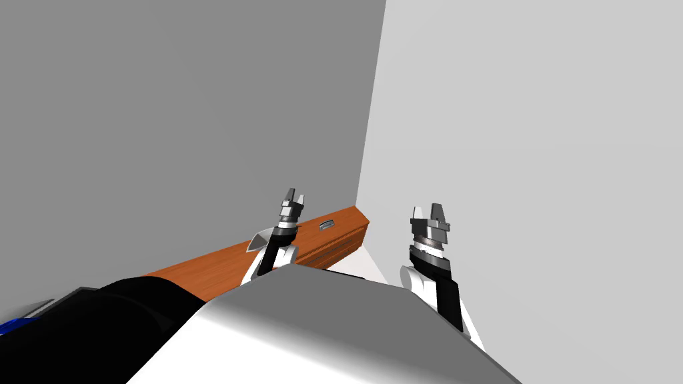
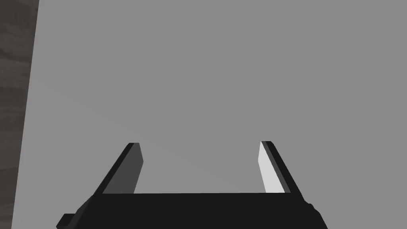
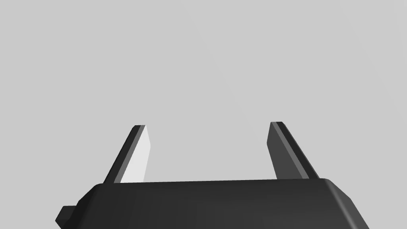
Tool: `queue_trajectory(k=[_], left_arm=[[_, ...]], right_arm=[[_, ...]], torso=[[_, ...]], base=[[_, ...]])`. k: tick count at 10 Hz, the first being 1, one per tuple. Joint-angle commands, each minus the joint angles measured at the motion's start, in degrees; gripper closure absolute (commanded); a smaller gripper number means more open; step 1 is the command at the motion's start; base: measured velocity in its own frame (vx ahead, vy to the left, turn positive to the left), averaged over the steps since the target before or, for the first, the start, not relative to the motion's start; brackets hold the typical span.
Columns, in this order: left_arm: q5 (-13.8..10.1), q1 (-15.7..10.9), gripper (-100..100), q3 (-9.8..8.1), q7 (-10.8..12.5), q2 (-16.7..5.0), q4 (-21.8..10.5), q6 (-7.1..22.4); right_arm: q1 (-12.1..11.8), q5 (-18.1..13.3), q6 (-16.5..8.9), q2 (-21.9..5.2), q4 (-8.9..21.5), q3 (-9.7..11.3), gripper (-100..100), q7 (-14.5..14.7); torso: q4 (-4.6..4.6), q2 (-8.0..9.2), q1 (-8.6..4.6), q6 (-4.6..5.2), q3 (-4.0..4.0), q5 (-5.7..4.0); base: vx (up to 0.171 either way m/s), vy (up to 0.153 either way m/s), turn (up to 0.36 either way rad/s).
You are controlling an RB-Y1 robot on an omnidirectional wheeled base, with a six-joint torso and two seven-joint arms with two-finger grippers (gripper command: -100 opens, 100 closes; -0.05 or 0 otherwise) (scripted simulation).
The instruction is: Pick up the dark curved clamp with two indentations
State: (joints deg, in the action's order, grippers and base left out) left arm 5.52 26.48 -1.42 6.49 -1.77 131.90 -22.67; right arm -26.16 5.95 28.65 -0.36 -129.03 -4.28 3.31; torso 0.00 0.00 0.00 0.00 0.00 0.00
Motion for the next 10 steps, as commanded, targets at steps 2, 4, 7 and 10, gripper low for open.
queue_trajectory(k=[2,4,7,10], left_arm=[[-1.4,-2.3,-100,-0.26,0.2,-2.9,-2.4,2.7],[-3.0,-4.6,-100,-0.58,0.5,-4.6,-5.0,5.5],[-4.9,-7.5,-100,-1.04,0.8,-6.2,-8.2,9.1],[-7.1,-10.8,-100,-1.64,1.3,-7.8,-12.1,13.5]], right_arm=[[0.0,0.0,0.0,0.0,0.0,0.0,0,0.0],[0.0,0.0,0.0,0.0,0.0,0.0,0,0.0],[0.0,0.0,0.0,0.0,0.0,0.0,0,0.0],[0.0,0.0,0.0,0.0,0.0,0.0,0,0.0]], torso=[[-0.02,0.11,-0.04,0.01,0.06,-0.01],[-0.05,0.21,-0.18,0.01,0.12,-0.04],[-0.02,0.09,-0.05,0.01,0.05,-0.01],[-0.02,0.09,-0.09,0.0,0.05,-0.02]], base=[[-0.055,-0.03,-0.036],[-0.057,-0.045,-0.047],[-0.028,-0.017,-0.039],[-0.027,-0.025,-0.053]])
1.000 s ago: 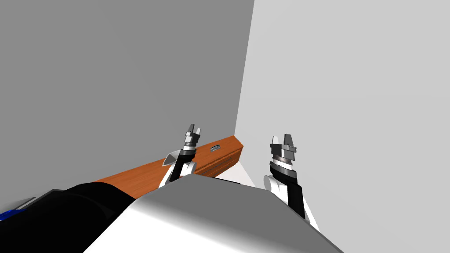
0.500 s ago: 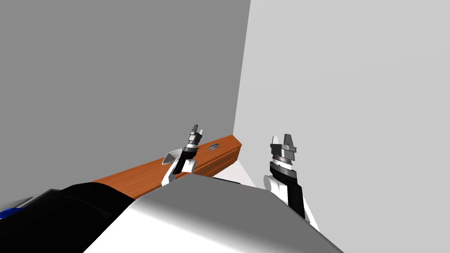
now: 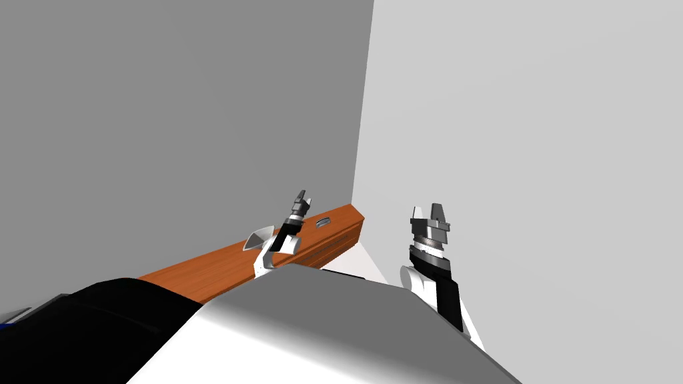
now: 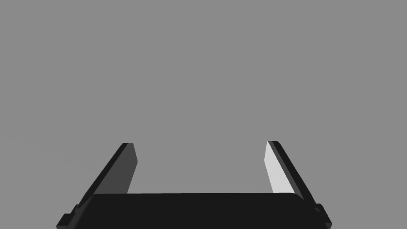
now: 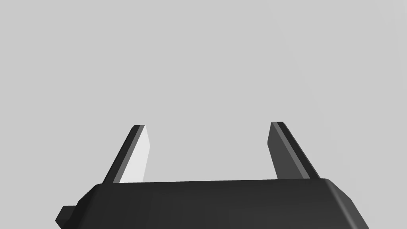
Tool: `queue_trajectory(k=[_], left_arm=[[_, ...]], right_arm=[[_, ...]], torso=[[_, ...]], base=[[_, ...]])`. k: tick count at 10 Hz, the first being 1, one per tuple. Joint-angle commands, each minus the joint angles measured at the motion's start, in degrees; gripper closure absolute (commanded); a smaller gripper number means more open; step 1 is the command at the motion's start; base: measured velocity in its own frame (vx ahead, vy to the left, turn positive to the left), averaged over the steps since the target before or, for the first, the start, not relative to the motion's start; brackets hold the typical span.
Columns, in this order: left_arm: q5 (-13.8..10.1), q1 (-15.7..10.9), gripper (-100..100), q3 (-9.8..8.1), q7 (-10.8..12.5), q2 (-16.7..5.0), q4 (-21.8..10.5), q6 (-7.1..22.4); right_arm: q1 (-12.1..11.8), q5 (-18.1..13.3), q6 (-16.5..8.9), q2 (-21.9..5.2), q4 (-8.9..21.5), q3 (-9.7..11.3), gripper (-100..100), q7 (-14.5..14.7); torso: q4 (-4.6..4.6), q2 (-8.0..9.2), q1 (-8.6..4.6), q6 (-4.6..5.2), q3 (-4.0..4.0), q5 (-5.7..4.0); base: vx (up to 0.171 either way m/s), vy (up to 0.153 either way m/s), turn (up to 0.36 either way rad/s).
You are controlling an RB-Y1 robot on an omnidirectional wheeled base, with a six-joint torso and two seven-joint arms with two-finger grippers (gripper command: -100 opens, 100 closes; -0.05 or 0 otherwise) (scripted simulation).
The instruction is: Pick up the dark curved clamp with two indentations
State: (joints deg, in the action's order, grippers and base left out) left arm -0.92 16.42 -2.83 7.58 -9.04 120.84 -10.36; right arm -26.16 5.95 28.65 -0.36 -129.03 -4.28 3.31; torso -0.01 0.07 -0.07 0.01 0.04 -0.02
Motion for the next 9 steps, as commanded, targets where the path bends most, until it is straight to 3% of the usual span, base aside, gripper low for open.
queue_trajectory(k=[1,4,5,6,9], left_arm=[[-1.9,-2.5,-100,-0.59,0.5,-1.3,-2.9,2.9],[-3.1,-4.4,-100,-0.98,0.8,-2.2,-5.6,6.0],[-4.4,-6.3,-100,-1.41,1.1,-3.0,-8.0,8.1],[-4.4,-6.3,-100,-1.41,1.1,-3.0,-8.0,8.6],[-7.0,-10.1,-100,-2.37,1.8,-4.6,-13.1,13.3]], right_arm=[[0.0,0.0,0.0,0.0,0.0,0.0,0,0.0],[0.0,0.0,0.0,0.0,0.0,0.0,0,0.0],[0.0,0.0,0.0,0.0,0.0,0.0,0,0.0],[0.0,0.0,0.0,0.0,0.0,0.0,0,0.0],[0.0,0.0,0.0,0.0,0.0,0.0,0,0.0]], torso=[[0.0,0.0,0.0,0.0,0.0,0.0],[0.0,-0.02,0.02,0.0,-0.01,0.0],[0.01,-0.03,0.03,-0.02,-0.02,0.0],[0.01,-0.05,0.02,0.0,-0.03,0.0],[0.01,-0.06,0.04,-0.03,-0.03,0.01]], base=[[-0.03,-0.029,-0.098],[-0.015,-0.016,-0.043],[-0.009,-0.017,-0.078],[-0.005,-0.014,-0.038],[-0.005,-0.015,-0.065]])
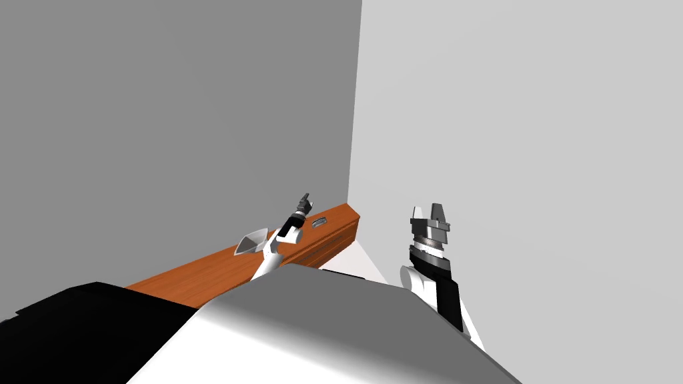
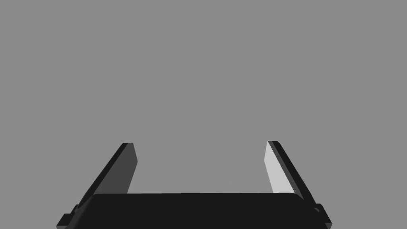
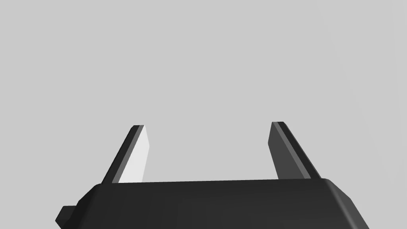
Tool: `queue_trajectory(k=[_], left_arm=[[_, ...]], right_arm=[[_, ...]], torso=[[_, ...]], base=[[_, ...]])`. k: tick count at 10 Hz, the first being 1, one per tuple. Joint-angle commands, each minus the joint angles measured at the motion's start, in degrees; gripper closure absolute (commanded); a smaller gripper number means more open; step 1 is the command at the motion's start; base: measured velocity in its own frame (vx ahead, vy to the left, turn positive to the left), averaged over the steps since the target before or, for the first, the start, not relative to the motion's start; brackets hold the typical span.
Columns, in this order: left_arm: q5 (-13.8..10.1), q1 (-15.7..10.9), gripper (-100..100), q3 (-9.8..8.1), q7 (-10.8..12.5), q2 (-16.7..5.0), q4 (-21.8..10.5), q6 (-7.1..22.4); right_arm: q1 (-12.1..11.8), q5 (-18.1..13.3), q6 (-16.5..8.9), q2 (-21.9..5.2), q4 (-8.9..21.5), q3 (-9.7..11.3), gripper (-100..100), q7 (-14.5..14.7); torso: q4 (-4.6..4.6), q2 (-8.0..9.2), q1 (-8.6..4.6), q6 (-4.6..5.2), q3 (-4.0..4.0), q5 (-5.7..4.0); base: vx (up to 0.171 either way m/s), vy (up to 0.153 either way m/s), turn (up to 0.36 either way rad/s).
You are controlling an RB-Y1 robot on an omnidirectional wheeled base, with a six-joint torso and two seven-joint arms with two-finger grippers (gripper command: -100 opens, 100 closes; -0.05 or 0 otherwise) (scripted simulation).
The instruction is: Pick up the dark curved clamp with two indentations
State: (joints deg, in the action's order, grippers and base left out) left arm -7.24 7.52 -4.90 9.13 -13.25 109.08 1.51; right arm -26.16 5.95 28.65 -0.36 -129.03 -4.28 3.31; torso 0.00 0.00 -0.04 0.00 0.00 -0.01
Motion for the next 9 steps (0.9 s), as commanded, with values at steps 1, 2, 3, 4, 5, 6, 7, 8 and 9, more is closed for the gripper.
queue_trajectory(k=[1,2,3,4,5,6,7,8,9], left_arm=[[-0.7,-1.2,-100,-0.3,0.2,-0.4,-1.5,2.1],[-2.0,-3.1,-100,-0.83,0.6,-1.2,-3.7,4.1],[-2.0,-3.1,-100,-0.83,0.6,-1.2,-4.3,4.9],[-3.3,-5.0,-100,-1.41,1.0,-2.0,-6.7,6.6],[-3.3,-5.0,-100,-1.41,1.0,-2.0,-7.3,7.7],[-4.5,-6.8,-100,-2.02,1.4,-2.8,-10.3,9.0],[-4.5,-6.8,-100,-2.02,1.4,-2.8,-10.3,10.6],[-5.8,-8.6,-100,-2.68,1.8,-3.6,-13.3,12.2],[-5.8,-8.6,-100,-2.68,1.8,-3.6,-13.3,13.2]], right_arm=[[0.0,0.0,0.0,0.0,0.0,0.0,0,0.0],[0.0,0.0,0.0,0.0,0.0,0.0,0,0.0],[0.0,0.0,0.0,0.0,0.0,0.0,0,0.0],[0.0,0.0,0.0,0.0,0.0,0.0,0,0.0],[0.0,0.0,0.0,0.0,0.0,0.0,0,0.0],[0.0,0.0,0.0,0.0,0.0,0.0,0,0.0],[0.0,0.0,0.0,0.0,0.0,0.0,0,0.0],[0.0,0.0,0.0,0.0,0.0,0.0,0,0.0],[0.0,0.0,0.0,0.0,0.0,0.0,0,0.0]], torso=[[0.0,0.0,0.0,0.0,0.0,0.0],[0.0,0.0,0.0,-0.02,0.0,0.0],[0.0,-0.02,0.0,0.0,-0.01,0.0],[0.01,-0.02,0.01,-0.03,-0.01,0.0],[0.01,-0.05,0.0,0.0,-0.03,0.0],[0.01,-0.04,0.01,-0.03,-0.02,0.0],[0.01,-0.06,-0.01,0.0,-0.03,0.0],[0.01,-0.04,0.0,-0.03,-0.03,0.0],[0.01,-0.04,-0.01,-0.02,-0.03,0.0]], base=[[-0.004,-0.012,-0.038],[-0.002,-0.016,-0.076],[0.002,-0.014,-0.047],[0.005,-0.019,-0.096],[0.006,-0.013,-0.037],[0.009,-0.018,-0.078],[0.008,-0.014,-0.052],[0.008,-0.02,-0.084],[0.008,-0.015,-0.048]])
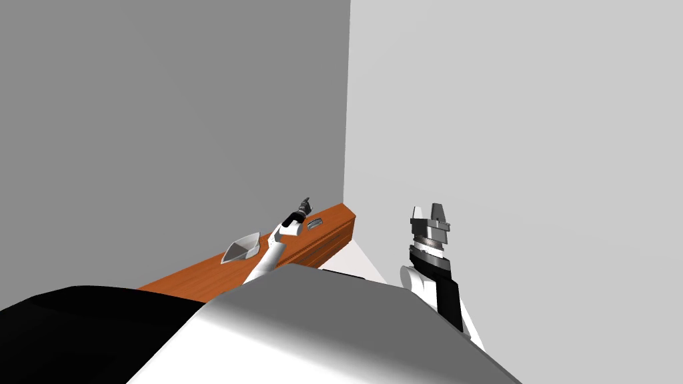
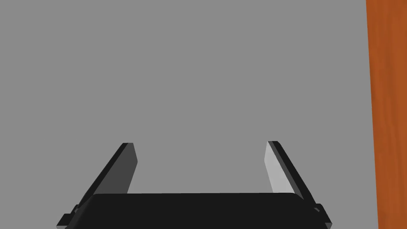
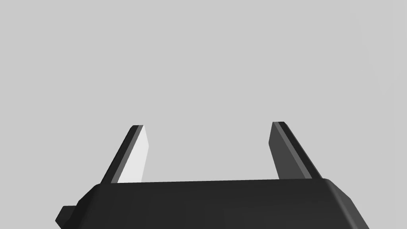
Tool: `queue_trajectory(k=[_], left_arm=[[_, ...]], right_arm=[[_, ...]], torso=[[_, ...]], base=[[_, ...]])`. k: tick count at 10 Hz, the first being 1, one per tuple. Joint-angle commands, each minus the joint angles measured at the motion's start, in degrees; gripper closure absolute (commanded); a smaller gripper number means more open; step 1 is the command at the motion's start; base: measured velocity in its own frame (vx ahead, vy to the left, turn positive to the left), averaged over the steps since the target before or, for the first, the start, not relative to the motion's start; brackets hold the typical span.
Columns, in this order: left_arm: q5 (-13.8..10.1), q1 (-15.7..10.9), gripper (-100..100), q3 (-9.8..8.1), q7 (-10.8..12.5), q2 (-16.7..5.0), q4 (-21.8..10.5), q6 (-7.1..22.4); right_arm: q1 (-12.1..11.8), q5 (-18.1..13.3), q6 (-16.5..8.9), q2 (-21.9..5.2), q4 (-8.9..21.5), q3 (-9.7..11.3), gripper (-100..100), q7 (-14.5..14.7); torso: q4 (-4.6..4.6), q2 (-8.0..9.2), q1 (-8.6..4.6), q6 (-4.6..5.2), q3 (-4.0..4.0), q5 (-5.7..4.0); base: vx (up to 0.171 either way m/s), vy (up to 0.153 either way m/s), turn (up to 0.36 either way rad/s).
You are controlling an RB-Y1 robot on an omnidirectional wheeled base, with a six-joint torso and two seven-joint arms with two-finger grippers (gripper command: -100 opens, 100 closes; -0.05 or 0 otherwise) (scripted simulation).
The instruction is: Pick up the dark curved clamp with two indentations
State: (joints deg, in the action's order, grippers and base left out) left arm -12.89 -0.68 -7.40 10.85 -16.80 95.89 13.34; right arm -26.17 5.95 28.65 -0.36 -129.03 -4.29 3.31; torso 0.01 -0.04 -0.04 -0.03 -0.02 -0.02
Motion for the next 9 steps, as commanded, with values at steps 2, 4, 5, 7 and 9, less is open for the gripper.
queue_trajectory(k=[2,4,5,7,9], left_arm=[[-1.3,-2.1,-100,-0.87,0.5,-0.9,-2.9,4.0],[-2.5,-3.7,-100,-1.6,1.0,-1.7,-6.0,6.4],[-2.5,-3.7,-100,-1.6,1.0,-1.7,-6.5,7.3],[-3.6,-5.2,-100,-2.35,1.4,-2.5,-9.6,10.1],[-4.6,-6.6,-100,-3.14,1.9,-3.4,-12.9,12.9]], right_arm=[[0.0,0.0,0.0,0.0,0.0,0.0,0,0.0],[0.0,0.0,0.0,0.0,0.0,0.0,0,0.0],[0.0,0.0,0.0,0.0,0.0,0.0,0,0.0],[0.0,0.0,0.0,0.0,0.0,0.0,0,0.0],[0.0,0.0,0.0,0.0,0.0,0.0,0,0.0]], torso=[[0.0,0.02,0.03,-0.01,0.01,0.01],[0.01,-0.01,0.01,0.0,-0.01,0.01],[0.01,-0.04,0.0,0.02,-0.02,0.0],[0.01,-0.06,0.01,0.01,-0.03,0.0],[0.01,-0.05,-0.02,0.01,-0.03,0.0]], base=[[0.007,-0.008,-0.04],[0.015,-0.014,-0.082],[0.018,-0.014,-0.054],[0.022,-0.014,-0.071],[0.022,-0.019,-0.081]])
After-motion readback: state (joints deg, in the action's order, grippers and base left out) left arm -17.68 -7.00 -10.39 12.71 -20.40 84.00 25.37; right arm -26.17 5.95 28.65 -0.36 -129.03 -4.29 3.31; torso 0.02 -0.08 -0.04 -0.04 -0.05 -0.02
